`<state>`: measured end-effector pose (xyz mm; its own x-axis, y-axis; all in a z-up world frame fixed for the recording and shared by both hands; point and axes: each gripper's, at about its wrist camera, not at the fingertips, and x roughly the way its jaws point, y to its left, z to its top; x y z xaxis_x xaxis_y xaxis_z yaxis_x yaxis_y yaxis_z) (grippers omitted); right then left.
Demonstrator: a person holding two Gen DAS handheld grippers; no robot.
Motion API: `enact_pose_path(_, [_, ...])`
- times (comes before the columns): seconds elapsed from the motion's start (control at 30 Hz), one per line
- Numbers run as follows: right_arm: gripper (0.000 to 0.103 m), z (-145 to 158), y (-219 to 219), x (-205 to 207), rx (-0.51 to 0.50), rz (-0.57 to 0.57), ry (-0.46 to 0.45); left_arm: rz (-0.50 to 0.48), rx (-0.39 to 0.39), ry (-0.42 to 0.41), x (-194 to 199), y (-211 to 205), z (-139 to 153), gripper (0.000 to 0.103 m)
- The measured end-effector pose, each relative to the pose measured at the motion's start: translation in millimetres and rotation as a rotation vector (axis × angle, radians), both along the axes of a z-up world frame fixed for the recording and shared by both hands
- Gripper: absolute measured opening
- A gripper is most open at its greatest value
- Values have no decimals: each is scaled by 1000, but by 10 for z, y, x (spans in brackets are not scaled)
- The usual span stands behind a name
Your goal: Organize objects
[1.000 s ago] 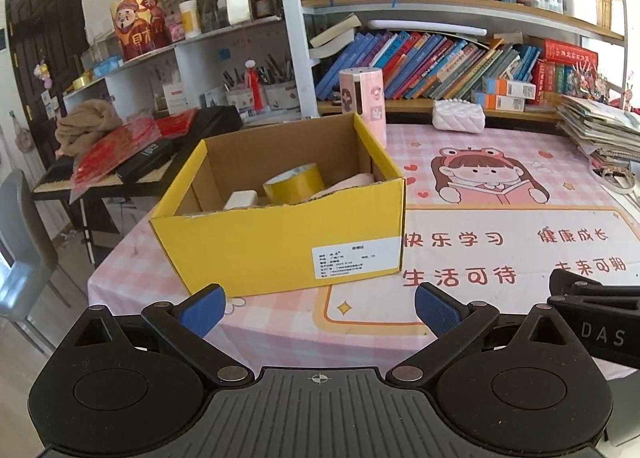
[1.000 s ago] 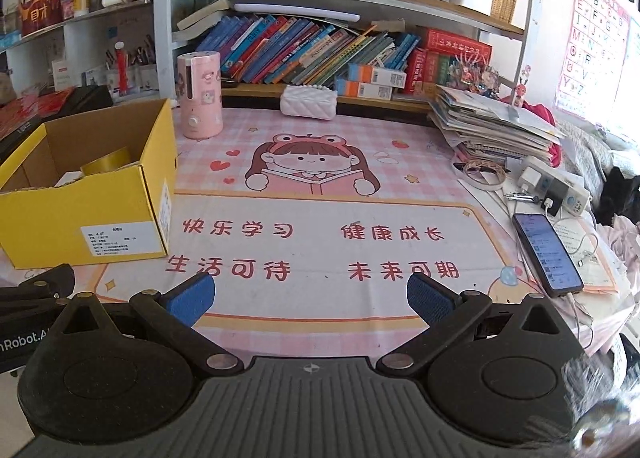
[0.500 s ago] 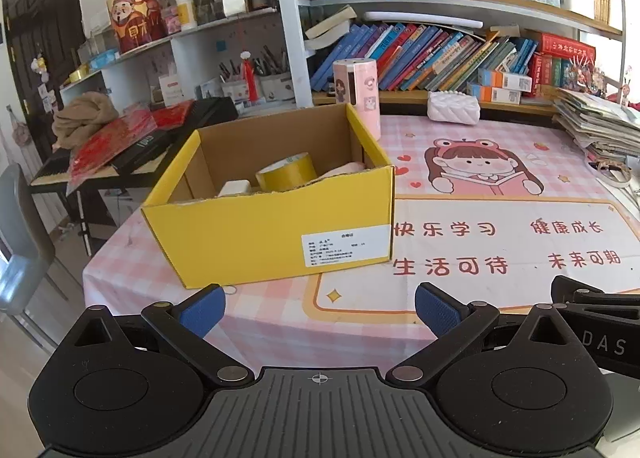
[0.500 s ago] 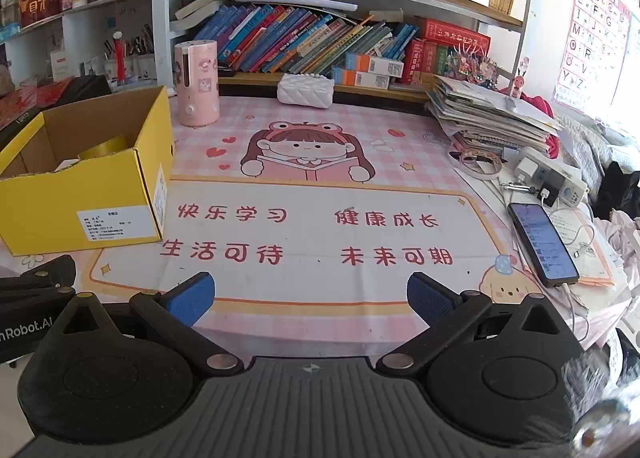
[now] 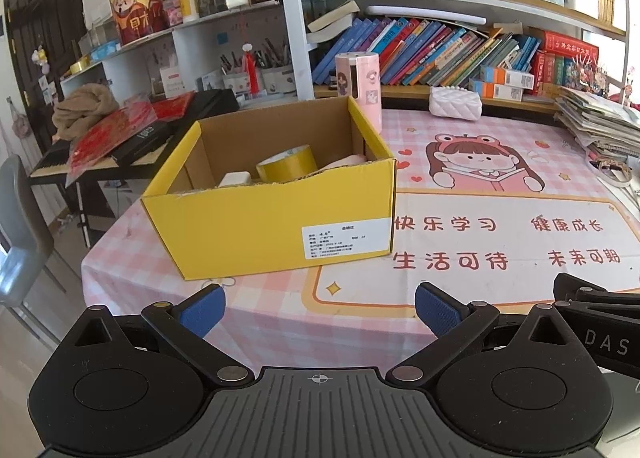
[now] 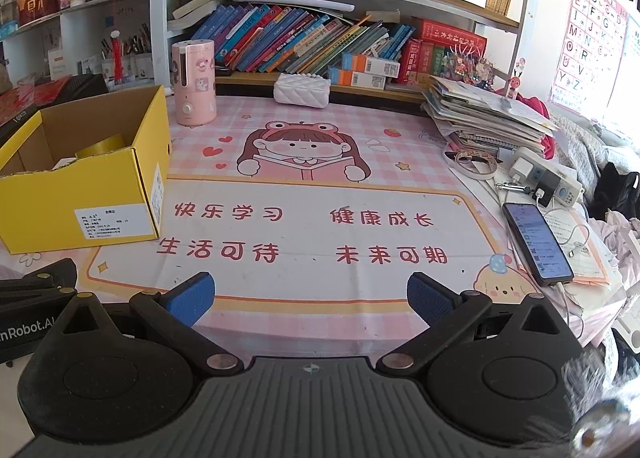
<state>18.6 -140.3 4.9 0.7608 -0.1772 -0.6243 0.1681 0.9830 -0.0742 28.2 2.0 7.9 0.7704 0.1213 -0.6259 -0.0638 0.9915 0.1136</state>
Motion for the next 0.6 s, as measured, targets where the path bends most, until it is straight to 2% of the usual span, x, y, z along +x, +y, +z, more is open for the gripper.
enact_pose_path(0.6, [103,2,8,-1,-1,-2,2,1,-26,20,56,28,-27,102])
